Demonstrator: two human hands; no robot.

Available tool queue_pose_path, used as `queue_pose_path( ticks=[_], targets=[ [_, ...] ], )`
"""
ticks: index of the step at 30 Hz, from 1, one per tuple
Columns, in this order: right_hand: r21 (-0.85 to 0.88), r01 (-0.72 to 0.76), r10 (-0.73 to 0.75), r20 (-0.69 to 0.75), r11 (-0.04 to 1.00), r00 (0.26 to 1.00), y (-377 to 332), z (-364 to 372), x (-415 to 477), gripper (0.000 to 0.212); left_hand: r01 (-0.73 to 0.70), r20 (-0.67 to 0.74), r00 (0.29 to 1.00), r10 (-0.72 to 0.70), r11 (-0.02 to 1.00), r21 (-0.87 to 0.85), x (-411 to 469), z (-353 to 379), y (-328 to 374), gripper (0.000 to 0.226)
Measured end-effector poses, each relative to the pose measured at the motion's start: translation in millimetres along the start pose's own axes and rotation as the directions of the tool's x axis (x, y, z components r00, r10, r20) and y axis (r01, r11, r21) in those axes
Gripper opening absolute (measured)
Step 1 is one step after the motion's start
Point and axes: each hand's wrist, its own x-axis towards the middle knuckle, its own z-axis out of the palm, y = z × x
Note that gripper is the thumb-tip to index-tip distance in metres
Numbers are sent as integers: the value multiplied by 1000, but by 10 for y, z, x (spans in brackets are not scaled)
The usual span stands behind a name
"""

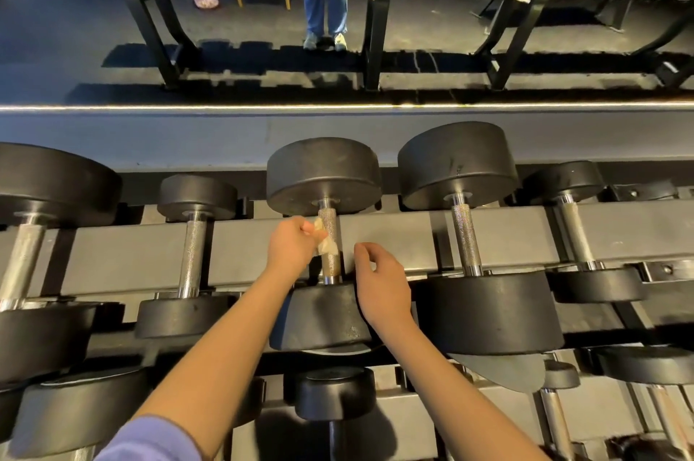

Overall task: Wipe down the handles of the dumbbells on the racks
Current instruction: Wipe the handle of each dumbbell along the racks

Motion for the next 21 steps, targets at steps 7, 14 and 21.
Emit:
queue_pose_path(
  ticks=[7,14,21],
  targets=[
    [19,13,-12,-6,1000,1000,-3,-5,-4,30,-32,-66,998,23,990,-138,128,-26,132,13],
    [29,16,-15,-27,999,1000,44,29,21,31,55,199,977,-70,996,76,-46,-42,-151,29],
    [39,2,-1,-24,999,1000,71,48,26,34,-18,5,1000,18,1000,14,-30,-16,-3,24]
  ],
)
